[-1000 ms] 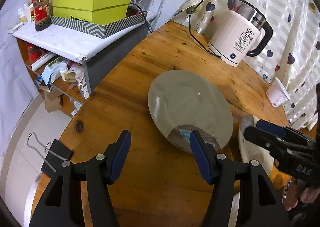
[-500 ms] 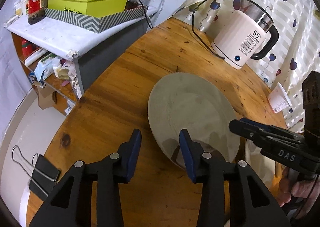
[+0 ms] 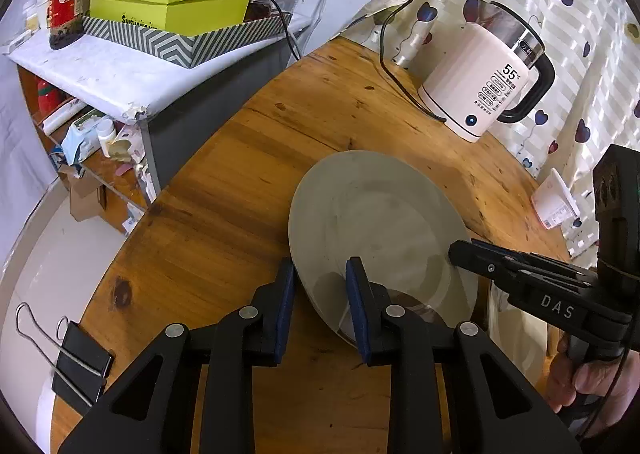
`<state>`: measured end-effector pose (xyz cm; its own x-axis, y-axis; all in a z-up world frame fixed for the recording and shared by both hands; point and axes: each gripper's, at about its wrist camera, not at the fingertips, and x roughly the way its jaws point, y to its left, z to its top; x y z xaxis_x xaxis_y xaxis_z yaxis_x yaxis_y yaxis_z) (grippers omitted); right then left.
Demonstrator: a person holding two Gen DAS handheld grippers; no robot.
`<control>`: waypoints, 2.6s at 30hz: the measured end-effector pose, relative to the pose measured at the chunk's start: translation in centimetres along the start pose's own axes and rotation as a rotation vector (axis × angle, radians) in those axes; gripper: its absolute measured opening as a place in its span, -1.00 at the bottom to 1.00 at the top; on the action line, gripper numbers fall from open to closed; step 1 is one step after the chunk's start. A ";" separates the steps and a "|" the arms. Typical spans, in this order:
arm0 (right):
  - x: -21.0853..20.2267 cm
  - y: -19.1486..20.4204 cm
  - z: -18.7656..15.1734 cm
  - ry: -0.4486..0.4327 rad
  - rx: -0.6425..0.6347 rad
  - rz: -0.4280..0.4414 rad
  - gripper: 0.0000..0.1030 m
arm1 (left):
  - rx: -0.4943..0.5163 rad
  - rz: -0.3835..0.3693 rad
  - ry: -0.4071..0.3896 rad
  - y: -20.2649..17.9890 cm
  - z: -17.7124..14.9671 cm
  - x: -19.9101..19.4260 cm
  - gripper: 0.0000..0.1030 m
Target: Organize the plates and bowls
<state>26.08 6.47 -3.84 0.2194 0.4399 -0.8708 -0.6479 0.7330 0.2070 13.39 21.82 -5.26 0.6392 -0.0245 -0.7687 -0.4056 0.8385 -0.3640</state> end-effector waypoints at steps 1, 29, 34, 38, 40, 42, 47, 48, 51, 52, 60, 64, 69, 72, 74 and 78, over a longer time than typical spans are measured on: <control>-0.1 0.1 0.0 -0.001 -0.001 0.001 -0.57 | 0.002 0.005 -0.002 0.0 0.0 -0.1 -0.48; -8.3 1.8 -6.0 -0.070 0.006 -0.004 -0.57 | 0.079 0.006 -0.037 -3.5 -3.9 -7.6 -0.48; -9.9 1.2 -8.4 -0.071 0.034 -0.004 -0.57 | 0.102 -0.008 -0.025 -4.6 -5.7 -8.7 -0.48; -10.9 0.6 -10.4 -0.071 0.057 -0.012 -0.57 | 0.123 -0.016 -0.014 -5.6 -7.2 -9.3 -0.48; -11.4 0.4 -11.3 -0.071 0.066 -0.015 -0.57 | 0.132 -0.019 -0.009 -6.0 -8.0 -9.5 -0.48; -11.8 0.2 -12.2 -0.070 0.072 -0.020 -0.57 | 0.138 -0.022 -0.004 -6.3 -8.5 -9.7 -0.48; -12.3 -0.2 -14.1 -0.063 0.091 -0.032 -0.57 | 0.156 -0.029 0.019 -7.0 -10.3 -9.8 -0.48; -12.4 -0.3 -14.6 -0.060 0.095 -0.033 -0.57 | 0.158 -0.031 0.024 -7.1 -10.6 -9.8 -0.48; -12.5 -0.6 -15.9 -0.051 0.105 -0.041 -0.57 | 0.170 -0.033 0.043 -7.5 -11.7 -9.7 -0.48; -12.5 -0.6 -16.3 -0.048 0.106 -0.045 -0.57 | 0.172 -0.032 0.046 -7.6 -11.9 -9.7 -0.48; -12.8 -0.7 -18.2 -0.037 0.111 -0.062 -0.57 | 0.180 -0.038 0.080 -7.9 -13.6 -9.7 -0.48; -12.8 -0.7 -18.8 -0.028 0.113 -0.064 -0.57 | 0.182 -0.035 0.093 -7.9 -14.2 -9.7 -0.48; -12.7 -0.5 -19.3 -0.022 0.110 -0.067 -0.57 | 0.183 -0.030 0.101 -7.9 -14.6 -9.7 -0.48; -12.7 -0.5 -19.6 -0.021 0.108 -0.070 -0.57 | 0.188 -0.027 0.104 -8.0 -14.8 -9.7 -0.48; -12.7 -0.4 -19.7 -0.019 0.106 -0.073 -0.57 | 0.192 -0.025 0.107 -8.1 -14.9 -9.7 -0.48; -12.6 -0.4 -19.9 -0.013 0.106 -0.078 -0.57 | 0.197 -0.021 0.113 -8.1 -15.1 -9.6 -0.48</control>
<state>9.06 -9.65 -1.82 0.2763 0.3859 -0.8802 -0.5479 0.8157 0.1857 0.67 7.01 -2.92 0.5638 -0.0944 -0.8205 -0.2503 0.9272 -0.2787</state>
